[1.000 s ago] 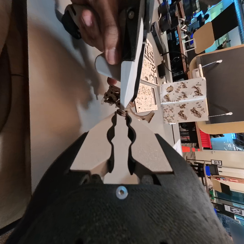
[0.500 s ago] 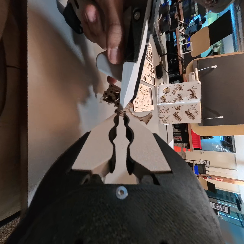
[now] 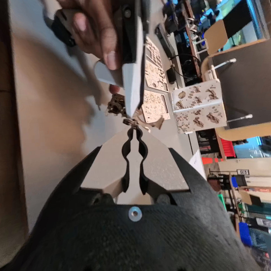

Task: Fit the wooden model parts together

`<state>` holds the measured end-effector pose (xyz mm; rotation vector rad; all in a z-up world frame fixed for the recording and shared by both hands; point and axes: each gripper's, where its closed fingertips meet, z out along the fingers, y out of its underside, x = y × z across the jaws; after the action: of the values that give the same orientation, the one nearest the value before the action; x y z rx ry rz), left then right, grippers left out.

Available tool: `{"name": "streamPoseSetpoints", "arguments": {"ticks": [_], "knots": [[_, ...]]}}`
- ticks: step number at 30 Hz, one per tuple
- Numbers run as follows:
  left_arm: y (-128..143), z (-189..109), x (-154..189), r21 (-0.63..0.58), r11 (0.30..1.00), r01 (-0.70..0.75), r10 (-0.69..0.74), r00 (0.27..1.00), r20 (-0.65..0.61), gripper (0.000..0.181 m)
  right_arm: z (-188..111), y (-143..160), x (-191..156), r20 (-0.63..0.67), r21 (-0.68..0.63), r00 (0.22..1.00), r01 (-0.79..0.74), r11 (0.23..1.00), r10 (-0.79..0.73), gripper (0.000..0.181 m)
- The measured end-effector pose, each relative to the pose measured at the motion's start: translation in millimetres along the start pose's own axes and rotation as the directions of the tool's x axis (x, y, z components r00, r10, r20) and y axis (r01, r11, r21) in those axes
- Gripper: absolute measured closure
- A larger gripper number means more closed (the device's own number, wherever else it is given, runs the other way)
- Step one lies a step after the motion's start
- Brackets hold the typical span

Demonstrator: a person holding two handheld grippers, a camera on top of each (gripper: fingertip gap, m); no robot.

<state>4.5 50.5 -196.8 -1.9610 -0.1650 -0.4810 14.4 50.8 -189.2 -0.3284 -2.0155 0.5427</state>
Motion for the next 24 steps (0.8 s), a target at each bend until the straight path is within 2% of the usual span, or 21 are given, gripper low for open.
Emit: {"name": "streamPoseSetpoints", "arguments": {"ticks": [4, 7, 9, 11, 13, 15, 17, 24], "knots": [[-4.7, -1.6, 0.0, 0.036, 0.999, 0.007, -0.007, 1.0, -0.005, 0.156, 3.3, 16.8, 19.5, -0.074, -0.048, 0.986, -0.156, 0.987, 0.152, 0.181], [-17.2, -7.0, 1.4, 0.133, 0.985, 0.109, -0.098, 0.991, -0.087, 0.157, 4.2, 27.4, 33.8, -0.115, -0.047, 0.927, -0.363, 0.931, 0.356, 0.181], [-26.4, -11.7, 3.2, 0.194, 0.968, 0.158, -0.131, 0.981, -0.145, 0.156, 5.0, 30.7, 34.5, -0.059, -0.018, 0.84, -0.542, 0.84, 0.54, 0.169], [-33.0, -15.7, 4.6, 0.23, 0.955, 0.185, -0.145, 0.973, -0.179, 0.157, 4.4, 25.0, 33.8, 0.055, 0.037, 0.704, -0.71, 0.703, 0.708, 0.161], [-36.2, -17.9, 6.1, 0.251, 0.948, 0.198, -0.149, 0.968, -0.2, 0.157, -0.2, 11.6, 38.3, 0.193, 0.098, 0.555, -0.832, 0.547, 0.809, 0.151], [-38.5, -19.4, 8.6, 0.265, 0.942, 0.206, -0.147, 0.964, -0.223, 0.157, -6.6, 1.7, 45.7, 0.297, 0.132, 0.43, -0.903, 0.409, 0.853, 0.142], [-40.5, -20.6, 12.7, 0.276, 0.938, 0.211, -0.142, 0.958, -0.251, 0.157, -9.9, -1.7, 49.6, 0.348, 0.139, 0.355, -0.935, 0.327, 0.868, 0.14], [-46.2, -25.0, 25.3, 0.32, 0.933, 0.166, -0.072, 0.955, -0.286, 0.157, -13.1, -19.5, 45.8, 0.444, 0.136, 0.289, -0.957, 0.255, 0.848, 0.15]]}}
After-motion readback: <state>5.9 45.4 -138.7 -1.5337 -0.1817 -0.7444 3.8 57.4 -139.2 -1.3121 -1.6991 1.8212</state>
